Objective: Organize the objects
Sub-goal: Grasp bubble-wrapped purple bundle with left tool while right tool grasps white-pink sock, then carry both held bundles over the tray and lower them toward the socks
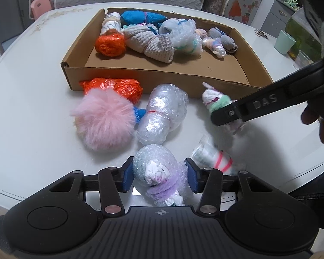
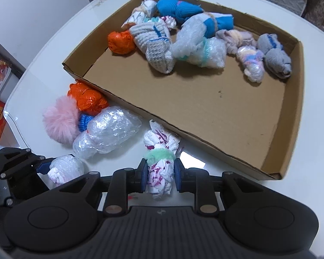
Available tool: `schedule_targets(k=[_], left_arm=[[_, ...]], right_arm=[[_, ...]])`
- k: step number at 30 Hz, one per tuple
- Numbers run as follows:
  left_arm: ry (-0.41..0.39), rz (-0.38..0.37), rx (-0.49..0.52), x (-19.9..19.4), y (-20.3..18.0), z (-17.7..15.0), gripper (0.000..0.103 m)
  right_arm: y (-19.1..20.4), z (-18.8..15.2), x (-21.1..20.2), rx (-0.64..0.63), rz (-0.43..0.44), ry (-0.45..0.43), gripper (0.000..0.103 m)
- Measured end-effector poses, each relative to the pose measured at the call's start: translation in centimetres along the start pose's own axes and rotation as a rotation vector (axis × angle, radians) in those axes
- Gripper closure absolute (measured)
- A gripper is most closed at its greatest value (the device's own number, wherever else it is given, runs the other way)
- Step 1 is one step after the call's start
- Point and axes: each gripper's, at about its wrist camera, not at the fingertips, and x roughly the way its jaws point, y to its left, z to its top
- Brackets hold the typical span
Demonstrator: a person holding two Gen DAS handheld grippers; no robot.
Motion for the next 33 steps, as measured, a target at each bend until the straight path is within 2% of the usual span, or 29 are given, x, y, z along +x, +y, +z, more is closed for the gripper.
schedule_targets(k=[6,15,22,25,28,33], left_arm=[[0.005,0.002,-0.005,-0.5,0.5,-0.3,0.049],[-0.032,-0.016,0.026,-4.4,0.8,0.3,0.05],[-0.123,-0.031,0.132,-7.1,-0.8,4.7,0.05],[-0.126,-0.026,0.178,-6.0,-1.8,6.7,0.05],[-0.12,-0.044,0.173,-4.7,-2.4,8.3,0.05],[-0.114,-0.08,0.223,-3.1,-4.3,10.7,0.05]], right_arm=[[-0.8,-0.4,-1.3,-0.013,0.005,-0.023,0.081],[-2.4,-0.6,-5.0,-0.041,0.038,-0.116,0.082],[-4.5,0.7,-8.1,-0.053,-0.011,-0.236,0.084],[-5.2,1.5,-7.2,-0.057,-0.019,-0.23,0.085],[-5.7,1.9,-6.8,-0.059,-0.015,-0.227,0.086],[-6.2,2.1,-7.8,-0.07,-0.007,-0.272,0.086]])
